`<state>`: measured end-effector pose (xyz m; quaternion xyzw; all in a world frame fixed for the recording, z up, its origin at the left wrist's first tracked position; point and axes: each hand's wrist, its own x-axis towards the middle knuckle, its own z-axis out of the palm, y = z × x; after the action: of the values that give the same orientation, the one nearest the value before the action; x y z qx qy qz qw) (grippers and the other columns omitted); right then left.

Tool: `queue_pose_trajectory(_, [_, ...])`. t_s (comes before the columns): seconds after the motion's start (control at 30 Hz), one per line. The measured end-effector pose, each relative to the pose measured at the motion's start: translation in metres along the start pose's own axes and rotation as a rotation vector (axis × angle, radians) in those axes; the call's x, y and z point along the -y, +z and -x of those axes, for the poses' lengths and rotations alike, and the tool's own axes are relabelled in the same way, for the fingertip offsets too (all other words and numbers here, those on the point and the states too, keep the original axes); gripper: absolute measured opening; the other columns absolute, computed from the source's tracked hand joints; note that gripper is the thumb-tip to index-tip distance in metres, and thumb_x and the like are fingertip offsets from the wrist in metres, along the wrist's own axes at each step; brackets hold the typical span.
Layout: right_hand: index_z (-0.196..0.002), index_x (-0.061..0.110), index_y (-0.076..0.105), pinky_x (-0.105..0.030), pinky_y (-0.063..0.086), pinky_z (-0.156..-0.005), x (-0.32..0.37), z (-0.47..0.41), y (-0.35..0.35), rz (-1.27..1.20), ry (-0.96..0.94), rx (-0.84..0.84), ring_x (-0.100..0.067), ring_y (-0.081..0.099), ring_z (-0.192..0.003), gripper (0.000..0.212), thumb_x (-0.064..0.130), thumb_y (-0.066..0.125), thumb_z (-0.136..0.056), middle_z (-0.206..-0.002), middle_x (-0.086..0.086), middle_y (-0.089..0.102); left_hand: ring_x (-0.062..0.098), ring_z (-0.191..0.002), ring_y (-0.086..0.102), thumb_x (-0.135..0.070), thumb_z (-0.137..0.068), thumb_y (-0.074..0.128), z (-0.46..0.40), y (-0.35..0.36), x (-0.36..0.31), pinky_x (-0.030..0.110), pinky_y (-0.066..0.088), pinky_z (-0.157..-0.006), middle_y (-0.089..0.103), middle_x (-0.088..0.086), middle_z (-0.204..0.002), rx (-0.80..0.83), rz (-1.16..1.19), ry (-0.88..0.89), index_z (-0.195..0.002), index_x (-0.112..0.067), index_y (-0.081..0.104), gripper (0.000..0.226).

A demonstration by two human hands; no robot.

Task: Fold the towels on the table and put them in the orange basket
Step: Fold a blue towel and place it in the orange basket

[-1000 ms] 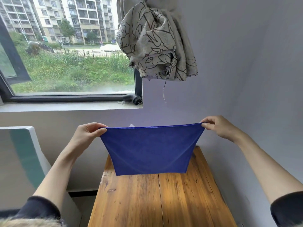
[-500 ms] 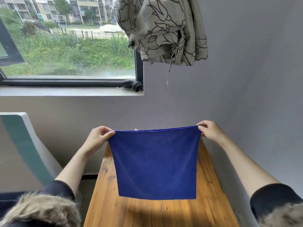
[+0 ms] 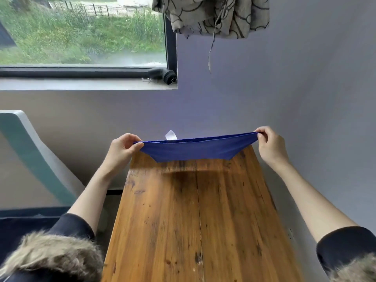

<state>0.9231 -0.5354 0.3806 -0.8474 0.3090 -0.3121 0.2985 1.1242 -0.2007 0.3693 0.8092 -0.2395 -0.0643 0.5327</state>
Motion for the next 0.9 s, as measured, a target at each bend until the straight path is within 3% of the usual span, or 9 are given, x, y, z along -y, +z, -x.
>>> queue_pose_trajectory(0.1, [-0.097,0.004,0.063,-0.02,0.031,-0.066,-0.039,0.047,0.014,0.046,0.062,0.136,-0.019,0.051,-0.077,0.017,0.001,0.047,-0.092,-0.093,-0.015,0.066,0.001,-0.066,0.056,-0.006,-0.085,0.064,0.038,0.017,0.035,0.017,0.044,-0.067,0.066,0.001,-0.077,0.135,-0.069,-0.07,-0.077,-0.018,0.063,0.014])
queue_pose_trajectory(0.23, [-0.094,0.008,0.065,-0.021,0.034,-0.071,-0.093,0.115,0.024,0.162,0.221,0.385,-0.026,0.058,-0.088,0.016,0.004,0.051,-0.091,-0.098,-0.01,0.068,-0.002,-0.06,0.053,-0.004,-0.082,0.067,0.094,0.038,0.082,0.008,0.037,-0.055,0.063,0.005,-0.074,0.303,-0.151,-0.273,-0.078,-0.005,0.066,0.005])
queue_pose_trajectory(0.3, [-0.09,0.014,0.063,-0.021,0.035,-0.074,-0.111,0.142,0.025,0.187,0.307,0.518,-0.022,0.057,-0.086,0.015,0.005,0.051,-0.092,-0.097,-0.008,0.067,0.01,-0.068,0.053,-0.006,-0.083,0.067,0.12,0.046,0.099,0.014,0.039,-0.059,0.063,0.003,-0.072,0.381,-0.127,-0.393,-0.077,-0.005,0.065,0.006])
queue_pose_trajectory(0.43, [-0.086,0.015,0.062,-0.021,0.036,-0.072,-0.129,0.173,0.025,0.191,0.453,0.646,-0.018,0.056,-0.086,0.014,0.006,0.052,-0.091,-0.093,-0.006,0.065,0.016,-0.08,0.059,-0.012,-0.088,0.063,0.151,0.058,0.114,0.028,0.049,-0.073,0.066,0.009,-0.084,0.531,-0.122,-0.59,-0.085,-0.006,0.063,0.008])
queue_pose_trajectory(0.53, [-0.089,0.011,0.066,-0.023,0.04,-0.073,-0.137,0.183,0.022,0.186,0.545,0.694,-0.018,0.056,-0.083,0.013,0.006,0.054,-0.089,-0.092,-0.007,0.066,0.019,-0.088,0.061,-0.012,-0.088,0.061,0.161,0.061,0.118,0.027,0.052,-0.074,0.066,0.011,-0.09,0.593,-0.131,-0.673,-0.086,-0.005,0.062,0.007])
queue_pose_trajectory(0.67, [-0.095,0.002,0.064,-0.042,0.052,-0.085,-0.139,0.179,0.022,-0.011,0.686,0.657,-0.025,0.059,-0.086,0.012,0.003,0.052,-0.091,-0.093,-0.015,0.064,0.019,-0.084,0.062,-0.01,-0.089,0.061,0.156,0.062,0.119,0.02,0.053,-0.067,0.067,0.013,-0.089,0.513,-0.073,-0.699,-0.09,-0.001,0.063,0.009])
queue_pose_trajectory(0.8, [-0.099,0.0,0.06,-0.039,0.051,-0.084,-0.137,0.166,0.037,-0.228,0.809,0.542,-0.026,0.058,-0.093,0.013,0.004,0.049,-0.094,-0.101,-0.017,0.061,0.015,-0.08,0.058,-0.012,-0.09,0.06,0.137,0.071,0.12,0.022,0.05,-0.068,0.064,0.009,-0.089,0.385,-0.053,-0.675,-0.089,-0.004,0.062,0.009])
queue_pose_trajectory(0.9, [-0.103,-0.001,0.06,-0.043,0.048,-0.092,-0.142,0.153,0.053,-0.343,0.88,0.451,-0.025,0.057,-0.099,0.015,0.007,0.05,-0.094,-0.105,-0.017,0.061,0.015,-0.079,0.058,-0.013,-0.092,0.057,0.117,0.083,0.126,0.025,0.05,-0.068,0.064,0.007,-0.087,0.32,-0.054,-0.637,-0.087,-0.009,0.061,0.007])
